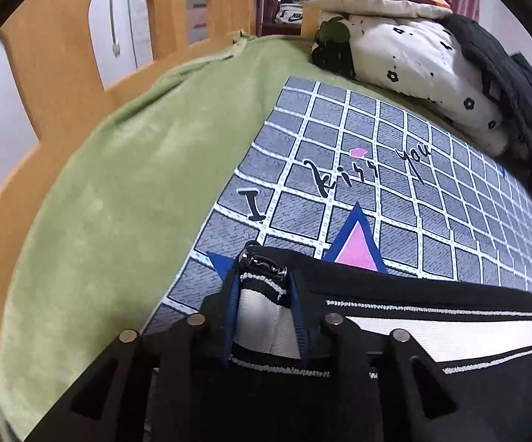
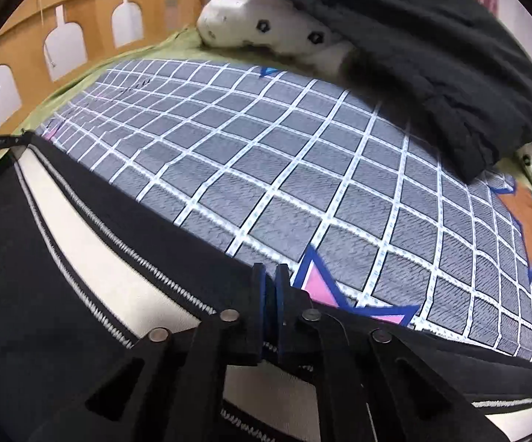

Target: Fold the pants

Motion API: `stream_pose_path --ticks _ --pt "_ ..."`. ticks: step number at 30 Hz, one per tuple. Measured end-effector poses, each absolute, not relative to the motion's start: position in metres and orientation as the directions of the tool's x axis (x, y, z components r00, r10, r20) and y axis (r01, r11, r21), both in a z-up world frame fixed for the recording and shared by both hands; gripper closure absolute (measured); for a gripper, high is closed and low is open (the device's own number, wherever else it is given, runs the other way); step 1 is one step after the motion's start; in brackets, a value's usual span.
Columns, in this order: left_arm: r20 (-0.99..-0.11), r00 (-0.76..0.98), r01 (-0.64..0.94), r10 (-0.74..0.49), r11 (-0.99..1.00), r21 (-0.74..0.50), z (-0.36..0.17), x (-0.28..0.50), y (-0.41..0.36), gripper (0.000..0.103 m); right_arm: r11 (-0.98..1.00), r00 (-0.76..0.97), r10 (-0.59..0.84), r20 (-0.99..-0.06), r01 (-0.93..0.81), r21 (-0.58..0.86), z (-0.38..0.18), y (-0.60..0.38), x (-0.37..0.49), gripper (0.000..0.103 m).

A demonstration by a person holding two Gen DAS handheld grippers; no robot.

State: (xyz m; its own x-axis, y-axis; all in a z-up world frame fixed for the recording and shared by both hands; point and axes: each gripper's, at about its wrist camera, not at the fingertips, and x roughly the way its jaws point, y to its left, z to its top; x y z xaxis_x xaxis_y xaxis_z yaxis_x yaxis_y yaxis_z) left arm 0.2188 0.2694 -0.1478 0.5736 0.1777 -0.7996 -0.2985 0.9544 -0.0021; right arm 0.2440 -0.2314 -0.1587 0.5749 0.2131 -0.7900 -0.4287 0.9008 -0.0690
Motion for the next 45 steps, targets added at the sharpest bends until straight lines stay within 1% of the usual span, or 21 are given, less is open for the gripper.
stream_pose_path --ticks 1,2,4,6,7,10,13,15,16,19,21,23,26,28,29,31,34,37,40,42,45 --pt "-0.804 0.556 -0.315 0.21 0.949 0.03 -0.143 0.216 0.268 0.057 0.904 0.573 0.216 -0.791 -0.423 -0.06 -0.154 -0.234 0.243 0.087" --pt "-0.802 0.549 -0.331 0.236 0.942 0.052 -0.139 0.213 0.267 0.053 0.914 0.566 0.217 -0.795 -0.405 -0.039 -0.144 -0.241 0.241 0.076" --pt "-0.766 0.592 -0.327 0.25 0.943 0.055 -0.126 0.197 0.263 0.043 0.928 0.597 0.211 -0.774 -0.371 -0.033 -0.126 -0.26 0.233 0.073" --pt "-0.74 0.633 -0.286 0.228 0.957 0.05 -0.117 0.184 0.257 0.037 0.944 0.66 0.194 -0.726 -0.326 -0.045 -0.105 -0.292 0.216 0.057" --pt "-0.738 0.639 -0.271 0.215 0.961 0.045 -0.117 0.181 0.254 0.037 0.951 0.675 0.175 -0.717 -0.303 -0.054 -0.1 -0.305 0.211 0.055" --pt "-0.767 0.63 -0.19 0.122 0.982 0.001 -0.132 0.186 0.242 0.036 0.963 0.663 0.067 -0.745 -0.239 -0.125 -0.107 -0.348 0.208 0.054" --pt "-0.793 0.577 -0.207 0.197 0.974 0.091 -0.167 0.205 0.234 0.032 0.966 0.605 0.002 -0.796 -0.208 -0.156 -0.137 -0.372 0.22 0.056" --pt "-0.774 0.59 -0.214 0.228 0.969 0.122 -0.167 0.206 0.229 0.029 0.979 0.61 0.036 -0.791 -0.18 -0.095 -0.152 -0.384 0.232 0.058" --pt "-0.779 0.579 -0.218 0.239 0.967 0.135 -0.165 0.209 0.227 0.029 0.981 0.618 0.04 -0.785 -0.172 -0.086 -0.151 -0.385 0.235 0.06" --pt "-0.793 0.562 -0.227 0.234 0.966 0.124 -0.163 0.21 0.228 0.029 0.982 0.634 -0.033 -0.772 -0.123 -0.143 -0.149 -0.378 0.249 0.077" --pt "-0.8 0.553 -0.235 0.233 0.965 0.119 -0.157 0.204 0.229 0.029 0.978 0.624 -0.051 -0.78 -0.127 -0.165 -0.151 -0.375 0.254 0.078" --pt "-0.801 0.55 -0.254 0.238 0.961 0.111 -0.146 0.192 0.23 0.029 0.986 0.612 -0.042 -0.79 -0.102 -0.132 -0.144 -0.379 0.254 0.078" --pt "-0.801 0.562 -0.259 0.206 0.963 0.066 -0.129 0.162 0.231 0.029 0.999 0.625 0.015 -0.781 -0.043 -0.015 -0.125 -0.387 0.233 0.078" --pt "-0.805 0.567 -0.254 0.175 0.967 0.031 -0.12 0.142 0.23 0.029 1.0 0.641 0.014 -0.767 -0.027 -0.005 -0.111 -0.384 0.212 0.071" --pt "-0.806 0.57 -0.245 0.156 0.969 0.014 -0.114 0.13 0.227 0.029 1.0 0.649 0.0 -0.76 -0.018 -0.015 -0.104 -0.383 0.199 0.06" --pt "-0.8 0.584 -0.231 0.137 0.973 -0.002 -0.102 0.112 0.22 0.03 0.999 0.666 -0.03 -0.746 0.001 -0.04 -0.091 -0.38 0.172 0.048" --pt "-0.774 0.626 -0.217 0.098 0.975 -0.051 -0.077 0.092 0.207 0.03 0.999 0.681 -0.036 -0.731 0.018 -0.032 -0.069 -0.38 0.135 0.048" --pt "-0.753 0.657 -0.155 0.012 0.981 -0.12 -0.043 0.076 0.185 0.031 1.0 0.686 -0.028 -0.727 0.023 -0.016 -0.04 -0.372 0.107 0.048" --pt "-0.729 0.685 -0.111 0.011 0.99 -0.09 -0.009 0.063 0.158 0.031 0.997 0.737 -0.072 -0.672 0.05 -0.051 -0.006 -0.353 0.083 0.048" --pt "-0.721 0.693 -0.096 0.016 0.993 -0.07 0.011 0.054 0.146 0.031 0.998 0.77 -0.066 -0.634 0.056 -0.036 0.017 -0.338 0.07 0.048" --pt "-0.71 0.703 -0.078 -0.041 0.988 -0.134 0.032 0.043 0.139 0.031 0.999 0.771 0.007 -0.637 0.025 0.042 0.046 -0.317 0.062 0.048"
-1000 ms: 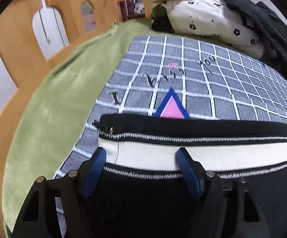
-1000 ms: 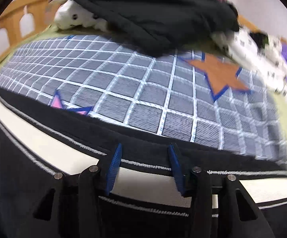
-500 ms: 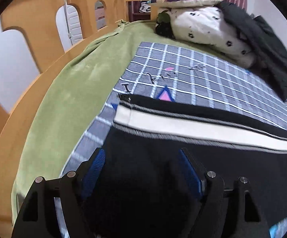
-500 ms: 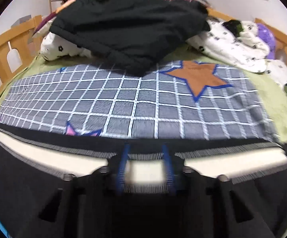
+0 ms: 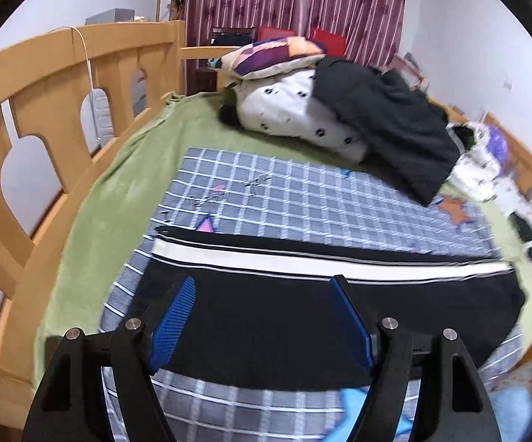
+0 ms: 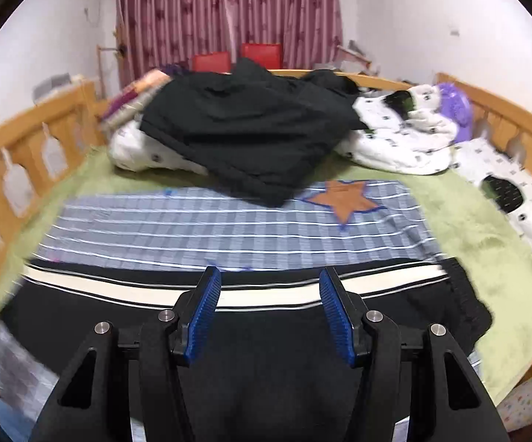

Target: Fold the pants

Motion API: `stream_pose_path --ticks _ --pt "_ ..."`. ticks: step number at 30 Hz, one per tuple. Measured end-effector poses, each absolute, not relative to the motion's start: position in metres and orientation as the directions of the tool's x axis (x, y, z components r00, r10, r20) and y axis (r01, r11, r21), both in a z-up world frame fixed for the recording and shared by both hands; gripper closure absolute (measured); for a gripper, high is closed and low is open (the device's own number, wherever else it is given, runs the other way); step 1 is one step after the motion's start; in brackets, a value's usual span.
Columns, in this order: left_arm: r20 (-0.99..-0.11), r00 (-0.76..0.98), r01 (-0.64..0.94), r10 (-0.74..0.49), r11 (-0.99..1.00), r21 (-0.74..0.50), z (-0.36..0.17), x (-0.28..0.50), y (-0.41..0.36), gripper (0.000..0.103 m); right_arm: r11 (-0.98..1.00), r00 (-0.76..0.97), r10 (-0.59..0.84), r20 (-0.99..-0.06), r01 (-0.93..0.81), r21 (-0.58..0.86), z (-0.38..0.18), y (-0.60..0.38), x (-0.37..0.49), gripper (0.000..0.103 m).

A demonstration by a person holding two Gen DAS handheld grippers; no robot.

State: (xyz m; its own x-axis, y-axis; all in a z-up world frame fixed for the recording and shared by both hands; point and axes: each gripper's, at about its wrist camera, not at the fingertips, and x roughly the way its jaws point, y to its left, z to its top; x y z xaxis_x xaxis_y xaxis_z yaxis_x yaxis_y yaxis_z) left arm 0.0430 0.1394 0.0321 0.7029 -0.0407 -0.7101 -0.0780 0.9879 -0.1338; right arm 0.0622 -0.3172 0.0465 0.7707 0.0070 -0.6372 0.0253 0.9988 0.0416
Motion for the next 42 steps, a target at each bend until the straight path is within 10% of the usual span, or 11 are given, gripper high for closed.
stream_pose_path --ticks 11,17,27,30,42 --pt "-0.703 0.694 -0.118 -0.155 0.939 -0.323 -0.071 0.002 0.18 0.029 0.975 0.728 0.217 -0.651 -0.134 0.175 -0.006 -0.243 0.048 0.037" --pt "-0.746 0.655 -0.222 -0.117 0.915 -0.338 -0.129 -0.014 0.219 0.031 0.931 0.633 0.35 -0.691 -0.155 0.329 -0.092 -0.22 0.037 0.051" --pt "-0.703 0.705 -0.107 -0.098 0.964 -0.242 -0.132 -0.007 0.19 0.031 0.964 0.632 0.157 -0.759 -0.264 -0.02 -0.157 -0.111 0.019 0.052" --pt "-0.679 0.72 -0.031 -0.144 0.971 -0.238 -0.131 0.0 0.159 0.031 0.953 0.606 0.246 -0.756 -0.294 0.075 -0.141 -0.126 0.017 0.055" --pt "-0.683 0.684 0.246 -0.255 0.963 -0.113 -0.132 0.027 -0.003 0.029 0.989 0.713 -0.096 -0.695 0.147 0.015 -0.122 -0.314 -0.008 0.048"
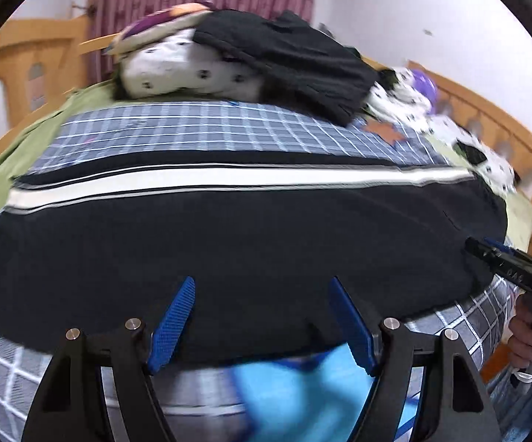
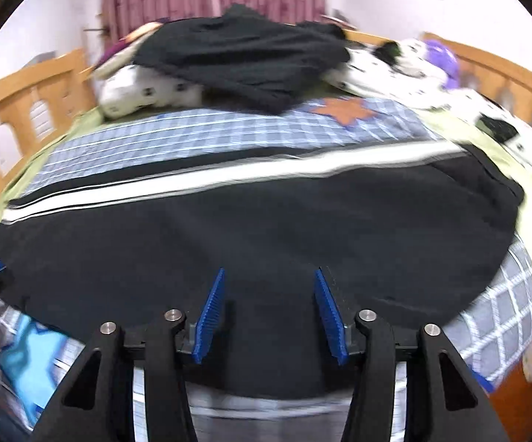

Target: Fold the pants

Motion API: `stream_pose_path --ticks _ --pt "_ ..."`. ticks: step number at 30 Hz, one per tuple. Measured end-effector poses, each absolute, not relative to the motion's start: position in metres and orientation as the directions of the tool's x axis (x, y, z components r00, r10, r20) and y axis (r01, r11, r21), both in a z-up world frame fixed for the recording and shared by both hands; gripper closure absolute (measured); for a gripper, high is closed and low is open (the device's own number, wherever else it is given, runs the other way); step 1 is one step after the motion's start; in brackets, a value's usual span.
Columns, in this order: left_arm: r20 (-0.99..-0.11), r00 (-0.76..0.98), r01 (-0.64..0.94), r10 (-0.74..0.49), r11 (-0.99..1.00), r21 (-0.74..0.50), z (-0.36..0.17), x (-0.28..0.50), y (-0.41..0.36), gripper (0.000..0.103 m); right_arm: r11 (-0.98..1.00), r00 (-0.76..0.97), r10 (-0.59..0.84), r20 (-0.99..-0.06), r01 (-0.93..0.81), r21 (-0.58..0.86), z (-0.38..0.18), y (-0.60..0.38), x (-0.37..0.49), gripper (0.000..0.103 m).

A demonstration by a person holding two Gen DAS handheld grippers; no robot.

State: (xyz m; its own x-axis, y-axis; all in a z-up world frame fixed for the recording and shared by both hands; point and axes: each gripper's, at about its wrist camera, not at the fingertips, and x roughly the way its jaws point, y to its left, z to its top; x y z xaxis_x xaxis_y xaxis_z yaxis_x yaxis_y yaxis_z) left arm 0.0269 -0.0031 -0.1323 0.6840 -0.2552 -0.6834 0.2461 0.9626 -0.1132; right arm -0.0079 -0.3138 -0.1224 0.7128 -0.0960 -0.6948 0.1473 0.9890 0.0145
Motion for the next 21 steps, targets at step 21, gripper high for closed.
stream_pose_path --ticks 21 --pt "-0.743 0.66 -0.182 0.113 0.983 -0.012 -0.158 0.022 0.132 0.027 0.999 0.704 -0.012 -0.711 0.032 0.014 -0.109 -0.279 0.016 0.041"
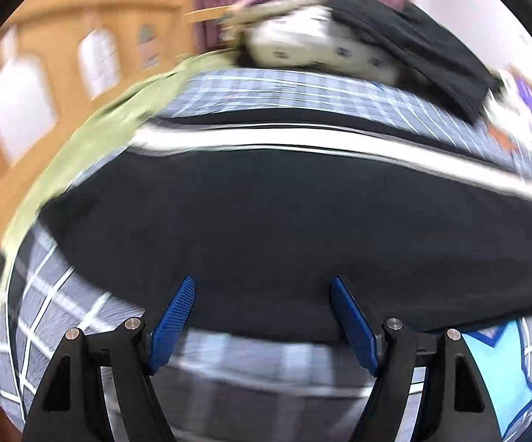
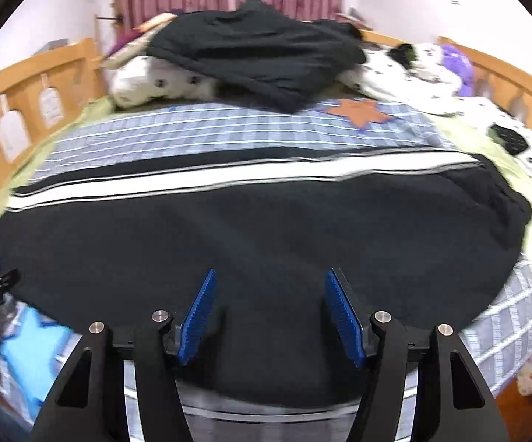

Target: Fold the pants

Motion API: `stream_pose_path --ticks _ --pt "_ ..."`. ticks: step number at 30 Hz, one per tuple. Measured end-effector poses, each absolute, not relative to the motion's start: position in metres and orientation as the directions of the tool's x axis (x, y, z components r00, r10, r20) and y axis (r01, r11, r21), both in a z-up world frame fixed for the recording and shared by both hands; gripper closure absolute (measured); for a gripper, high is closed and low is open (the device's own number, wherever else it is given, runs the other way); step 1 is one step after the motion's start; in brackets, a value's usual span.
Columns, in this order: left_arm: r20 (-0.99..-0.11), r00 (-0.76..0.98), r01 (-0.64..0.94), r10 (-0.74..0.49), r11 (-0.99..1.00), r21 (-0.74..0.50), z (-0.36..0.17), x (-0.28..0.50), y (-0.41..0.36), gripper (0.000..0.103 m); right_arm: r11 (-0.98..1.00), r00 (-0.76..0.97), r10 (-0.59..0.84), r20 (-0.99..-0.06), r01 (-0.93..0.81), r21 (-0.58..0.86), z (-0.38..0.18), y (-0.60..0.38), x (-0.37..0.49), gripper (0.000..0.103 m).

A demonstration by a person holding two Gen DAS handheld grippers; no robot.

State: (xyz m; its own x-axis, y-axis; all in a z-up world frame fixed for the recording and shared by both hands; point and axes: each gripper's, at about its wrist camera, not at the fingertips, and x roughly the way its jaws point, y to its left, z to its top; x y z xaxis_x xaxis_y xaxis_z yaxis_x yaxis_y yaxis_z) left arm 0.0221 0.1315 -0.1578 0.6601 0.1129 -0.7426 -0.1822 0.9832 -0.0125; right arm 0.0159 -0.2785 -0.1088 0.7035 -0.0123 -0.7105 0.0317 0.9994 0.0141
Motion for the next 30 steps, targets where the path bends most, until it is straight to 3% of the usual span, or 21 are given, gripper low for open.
stream_pose_path --ticks 6,14,20,22,26,30 --pt "-0.749 0.653 -0.381 0.112 0.903 -0.197 -0.16 0.001 0.227 0.029 0.989 0.637 0.103 -0.764 -0.145 0.013 -0.133 -0.206 0.021 0.042" --pt "-0.699 0.715 -0.408 -0.01 0.806 -0.43 -0.17 0.013 0.287 0.031 0.983 0.619 0.069 -0.782 -0.178 -0.054 -0.153 -0.175 0.023 0.041" --pt "-0.682 0.731 -0.424 -0.025 0.767 -0.482 -0.175 0.034 0.3 0.055 0.988 0.619 0.086 -0.78 -0.156 -0.015 -0.148 -0.188 0.028 0.041" --pt "-0.678 0.735 -0.443 -0.016 0.746 -0.497 -0.173 0.031 0.307 0.081 0.989 0.618 0.09 -0.781 -0.148 -0.003 -0.148 -0.195 0.029 0.041" --pt "-0.629 0.775 -0.452 -0.064 0.639 -0.622 -0.172 0.012 0.322 0.081 0.991 0.628 0.084 -0.773 -0.131 0.001 -0.145 -0.21 0.03 0.041" --pt "-0.684 0.728 -0.507 -0.041 0.639 -0.579 -0.184 0.026 0.319 0.076 0.994 0.631 0.089 -0.771 -0.1 0.033 -0.146 -0.232 0.029 0.041"
